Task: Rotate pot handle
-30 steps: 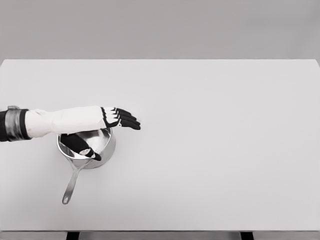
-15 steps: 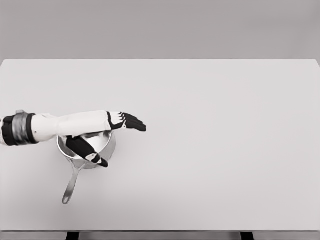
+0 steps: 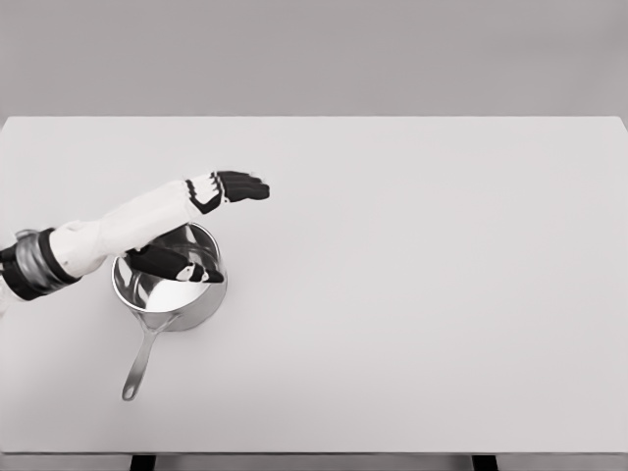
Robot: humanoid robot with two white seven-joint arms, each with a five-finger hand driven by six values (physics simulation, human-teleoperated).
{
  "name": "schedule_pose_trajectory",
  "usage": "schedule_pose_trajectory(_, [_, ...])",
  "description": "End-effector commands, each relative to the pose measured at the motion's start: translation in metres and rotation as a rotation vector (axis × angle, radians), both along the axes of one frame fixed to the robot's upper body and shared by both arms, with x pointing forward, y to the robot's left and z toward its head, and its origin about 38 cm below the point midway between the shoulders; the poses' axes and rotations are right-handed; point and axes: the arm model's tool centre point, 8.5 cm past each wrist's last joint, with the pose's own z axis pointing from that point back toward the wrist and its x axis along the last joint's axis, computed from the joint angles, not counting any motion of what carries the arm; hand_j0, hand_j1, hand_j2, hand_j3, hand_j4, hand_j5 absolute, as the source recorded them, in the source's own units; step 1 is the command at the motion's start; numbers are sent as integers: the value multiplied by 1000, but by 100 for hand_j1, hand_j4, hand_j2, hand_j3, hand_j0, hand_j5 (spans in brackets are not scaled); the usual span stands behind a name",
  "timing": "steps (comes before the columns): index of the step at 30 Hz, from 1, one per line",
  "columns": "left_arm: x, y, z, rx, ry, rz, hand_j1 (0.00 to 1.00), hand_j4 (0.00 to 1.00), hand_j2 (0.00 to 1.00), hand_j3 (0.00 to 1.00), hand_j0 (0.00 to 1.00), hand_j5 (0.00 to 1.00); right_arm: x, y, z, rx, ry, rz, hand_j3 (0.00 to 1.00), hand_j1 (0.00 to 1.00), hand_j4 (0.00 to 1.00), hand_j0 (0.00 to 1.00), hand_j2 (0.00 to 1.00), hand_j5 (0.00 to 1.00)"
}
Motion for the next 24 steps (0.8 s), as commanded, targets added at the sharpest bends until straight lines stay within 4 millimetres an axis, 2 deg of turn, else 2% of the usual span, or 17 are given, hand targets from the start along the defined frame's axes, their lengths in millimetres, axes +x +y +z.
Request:
schedule_pose_trajectory(1, [-1,-1,-3,67,-58,-12,100,100,100,100,100,100,0,0,0,0,0,0,100,100,100,100,100,100])
schedule_pose_trajectory(5, [-1,-1,-3,155,-145,-20,100,100,100,100,100,100,0,0,0,0,0,0,100,100,100,100,100,100])
schedule_pose_trajectory(9, [-14,2,-27,196,-85,-31,100,100,100,100,100,100,0,0,0,0,0,0,100,100,100,100,100,100])
schedule_pose_trajectory(16, [-23,17,-39,178,-39,16,100,100,100,100,100,100,0,0,0,0,0,0,100,100,100,100,100,100])
schedule_pose_trajectory(24, [-26,19,-45,191,-26,17,100,100,100,100,100,100,0,0,0,0,0,0,100,100,100,100,100,100])
